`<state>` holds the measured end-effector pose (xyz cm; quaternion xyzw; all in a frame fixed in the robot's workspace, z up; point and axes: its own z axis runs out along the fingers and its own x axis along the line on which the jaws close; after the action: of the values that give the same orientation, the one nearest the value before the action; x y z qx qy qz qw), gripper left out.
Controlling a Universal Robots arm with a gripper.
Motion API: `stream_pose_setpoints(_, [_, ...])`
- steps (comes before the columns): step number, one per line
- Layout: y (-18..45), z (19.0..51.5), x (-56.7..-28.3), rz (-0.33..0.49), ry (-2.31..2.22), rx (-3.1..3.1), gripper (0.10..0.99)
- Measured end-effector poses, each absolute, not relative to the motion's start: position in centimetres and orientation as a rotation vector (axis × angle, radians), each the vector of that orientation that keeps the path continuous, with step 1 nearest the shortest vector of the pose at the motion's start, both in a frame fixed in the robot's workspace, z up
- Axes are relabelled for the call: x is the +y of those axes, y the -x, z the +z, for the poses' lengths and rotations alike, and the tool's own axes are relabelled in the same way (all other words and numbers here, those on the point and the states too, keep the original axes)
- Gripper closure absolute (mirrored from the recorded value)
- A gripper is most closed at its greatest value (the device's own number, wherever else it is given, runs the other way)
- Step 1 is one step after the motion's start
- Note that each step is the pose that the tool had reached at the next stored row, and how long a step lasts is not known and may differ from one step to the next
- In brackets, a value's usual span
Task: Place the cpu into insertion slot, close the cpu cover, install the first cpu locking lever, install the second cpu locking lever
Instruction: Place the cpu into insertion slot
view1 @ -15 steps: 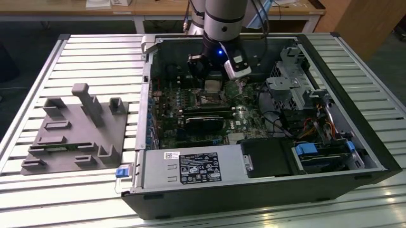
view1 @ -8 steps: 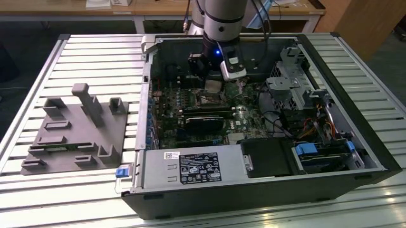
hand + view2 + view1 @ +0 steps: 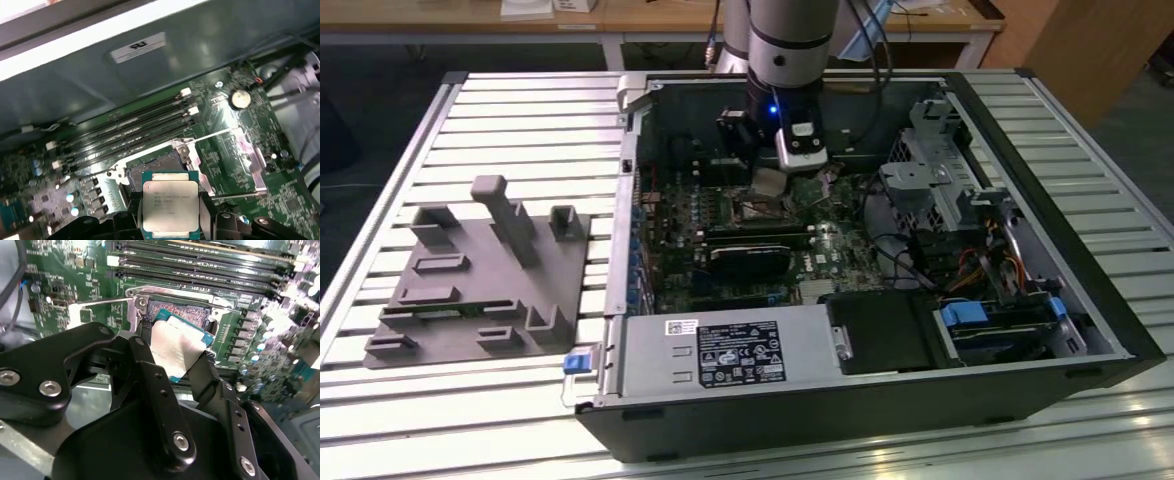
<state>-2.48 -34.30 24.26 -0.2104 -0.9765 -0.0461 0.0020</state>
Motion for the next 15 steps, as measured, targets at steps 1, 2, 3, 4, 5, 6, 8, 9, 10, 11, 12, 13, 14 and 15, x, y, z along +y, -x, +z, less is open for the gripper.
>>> stream_pose_setpoints(1, [2.48,24.25,-34.3,-0.145,0.686,-3.059,0.545])
stream_pose_setpoints(2, [2.48,24.24,-34.3,-0.145,0.712,-3.054,0.545])
stream_pose_setpoints(3, [2.48,24.24,-34.3,-0.145,0.739,-3.048,0.545])
stream_pose_setpoints(4, [2.48,24.23,-34.3,-0.145,0.765,-3.043,0.545])
stream_pose_setpoints(5, [2.48,24.22,-34.3,-0.145,0.79,-3.037,0.545])
stream_pose_setpoints(6, [2.48,24.21,-34.3,-0.145,0.816,-3.031,0.545])
stream_pose_setpoints(8, [2.48,24.2,-34.3,-0.145,0.865,-3.019,0.545])
stream_pose_setpoints(9, [2.48,24.19,-34.3,-0.145,0.889,-3.013,0.545])
stream_pose_setpoints(10, [2.48,24.19,-34.3,-0.145,0.913,-3.006,0.545])
stream_pose_setpoints(11, [2.48,24.18,-34.3,-0.145,0.937,-3.0,0.545])
stream_pose_setpoints(12, [2.48,24.17,-34.3,-0.145,0.962,-2.993,0.545])
stream_pose_setpoints(13, [2.48,24.16,-34.3,-0.145,0.987,-2.985,0.545])
stream_pose_setpoints(14, [2.48,24.15,-34.3,-0.145,1.012,-2.978,0.545])
stream_pose_setpoints(15, [2.48,24.15,-34.3,-0.145,1.04,-2.969,0.545])
